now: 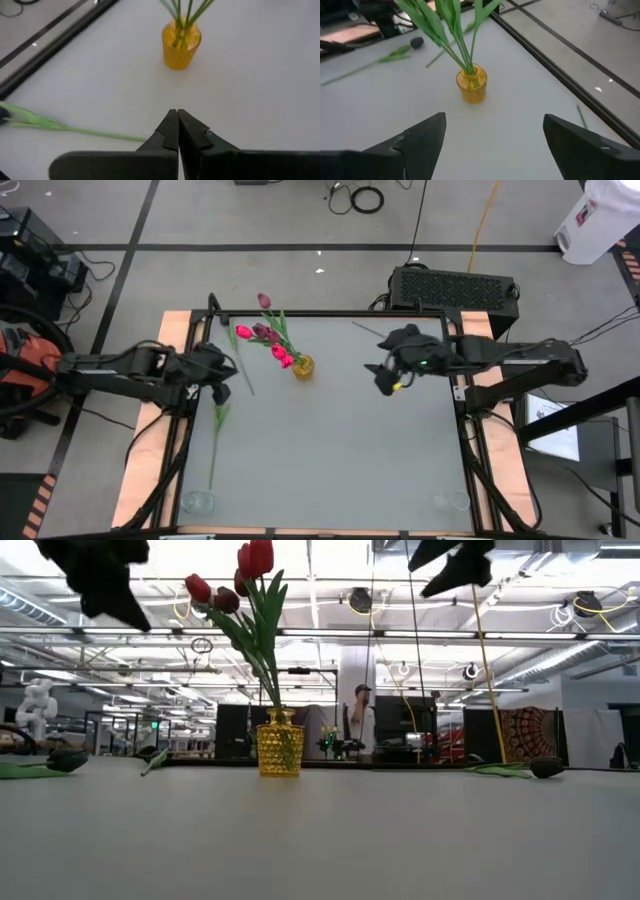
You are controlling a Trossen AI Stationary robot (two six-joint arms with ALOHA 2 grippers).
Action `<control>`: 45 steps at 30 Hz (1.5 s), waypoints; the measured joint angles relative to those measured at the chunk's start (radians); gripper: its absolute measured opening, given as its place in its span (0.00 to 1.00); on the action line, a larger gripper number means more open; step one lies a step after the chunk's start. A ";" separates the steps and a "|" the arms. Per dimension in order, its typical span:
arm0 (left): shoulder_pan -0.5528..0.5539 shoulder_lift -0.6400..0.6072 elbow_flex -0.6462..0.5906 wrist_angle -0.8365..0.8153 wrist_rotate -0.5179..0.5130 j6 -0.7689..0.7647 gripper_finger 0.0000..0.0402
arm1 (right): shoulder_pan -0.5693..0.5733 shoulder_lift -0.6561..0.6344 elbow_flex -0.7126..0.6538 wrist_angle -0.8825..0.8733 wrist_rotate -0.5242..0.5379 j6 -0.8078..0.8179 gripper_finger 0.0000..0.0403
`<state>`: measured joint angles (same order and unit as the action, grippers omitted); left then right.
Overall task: Sort flowers into vase by color
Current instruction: Move the right transparent vase to the center
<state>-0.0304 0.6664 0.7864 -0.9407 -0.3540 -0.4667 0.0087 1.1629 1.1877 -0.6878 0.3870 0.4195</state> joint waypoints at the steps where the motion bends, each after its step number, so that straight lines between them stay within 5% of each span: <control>1: -0.003 -0.004 0.025 -0.018 -0.002 0.000 0.00 | 0.002 -0.021 0.000 -0.014 0.000 0.012 0.81; 11: -0.006 -0.050 0.194 -0.245 -0.007 -0.026 0.00 | 0.006 -0.167 0.000 -0.114 -0.057 0.102 0.81; 22: -0.006 -0.251 0.212 -0.387 -0.081 -0.048 0.00 | 0.006 -0.271 0.000 -0.200 -0.072 0.094 0.81; 37: -0.006 -0.467 0.134 -0.272 -0.233 -0.052 0.00 | 0.006 -0.519 -0.056 -0.257 0.119 0.025 0.81; 45: -0.006 -0.465 0.082 -0.187 -0.226 -0.079 0.00 | 0.006 -0.689 -0.251 -0.045 0.105 0.060 0.81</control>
<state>-0.0360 0.2013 0.8689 -1.1282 -0.5804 -0.5453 0.0147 0.4742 0.9363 -0.7332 0.4923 0.4790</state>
